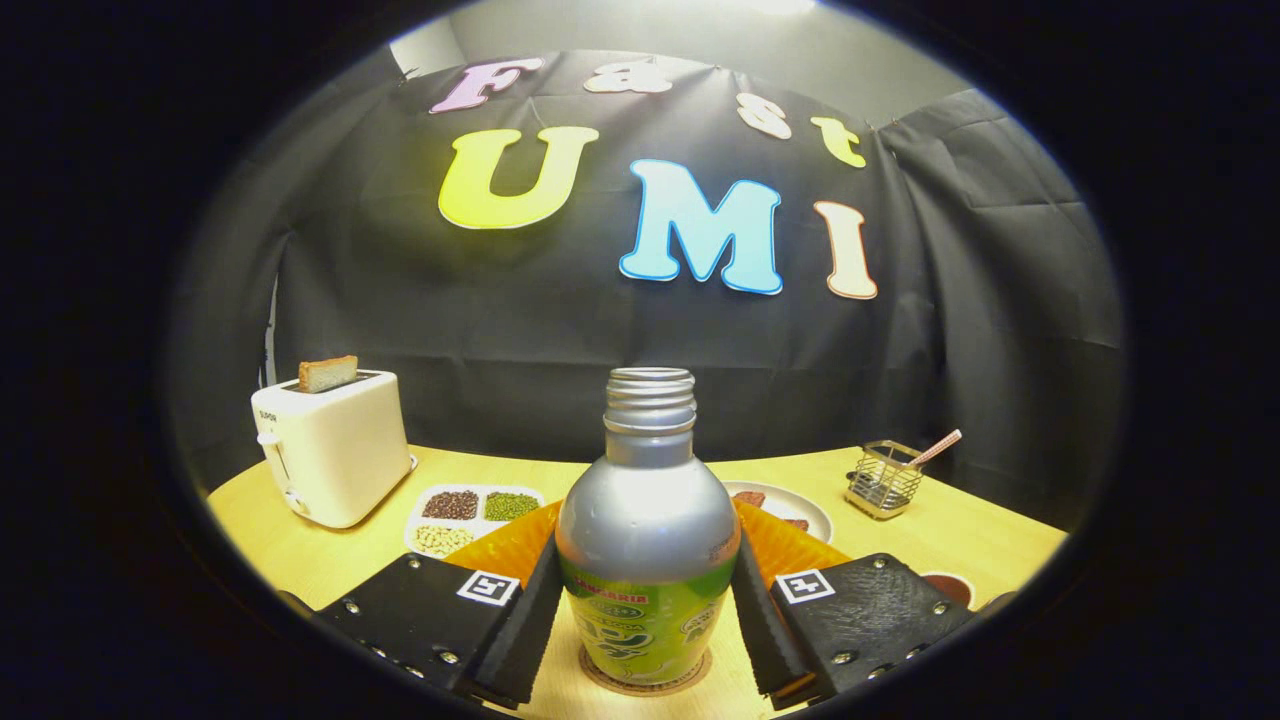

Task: Take the bottle from table, then pour the juice into the cup, finally place the bottle on the coaster

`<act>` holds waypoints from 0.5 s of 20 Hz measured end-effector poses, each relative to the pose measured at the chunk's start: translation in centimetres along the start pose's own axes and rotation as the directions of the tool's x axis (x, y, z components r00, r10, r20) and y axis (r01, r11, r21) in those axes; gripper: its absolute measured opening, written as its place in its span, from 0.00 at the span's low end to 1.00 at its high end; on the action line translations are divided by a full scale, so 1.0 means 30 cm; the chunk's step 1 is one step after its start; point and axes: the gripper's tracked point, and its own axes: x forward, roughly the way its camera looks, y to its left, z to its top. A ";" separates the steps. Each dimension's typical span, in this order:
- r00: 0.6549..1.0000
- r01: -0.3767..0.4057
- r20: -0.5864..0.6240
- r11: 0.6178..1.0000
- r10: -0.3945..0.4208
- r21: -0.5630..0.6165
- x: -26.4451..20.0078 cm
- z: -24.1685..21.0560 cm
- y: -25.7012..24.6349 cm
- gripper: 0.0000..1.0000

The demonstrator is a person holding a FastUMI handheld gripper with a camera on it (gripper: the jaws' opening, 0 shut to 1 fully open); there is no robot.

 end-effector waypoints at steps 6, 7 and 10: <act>1.000 0.000 0.002 1.000 0.000 -0.002 0.026 -0.042 0.003 0.79; 1.000 -0.002 0.004 1.000 0.002 0.007 0.033 -0.048 0.006 0.79; 1.000 -0.004 -0.009 1.000 0.004 0.028 0.050 -0.082 0.002 0.79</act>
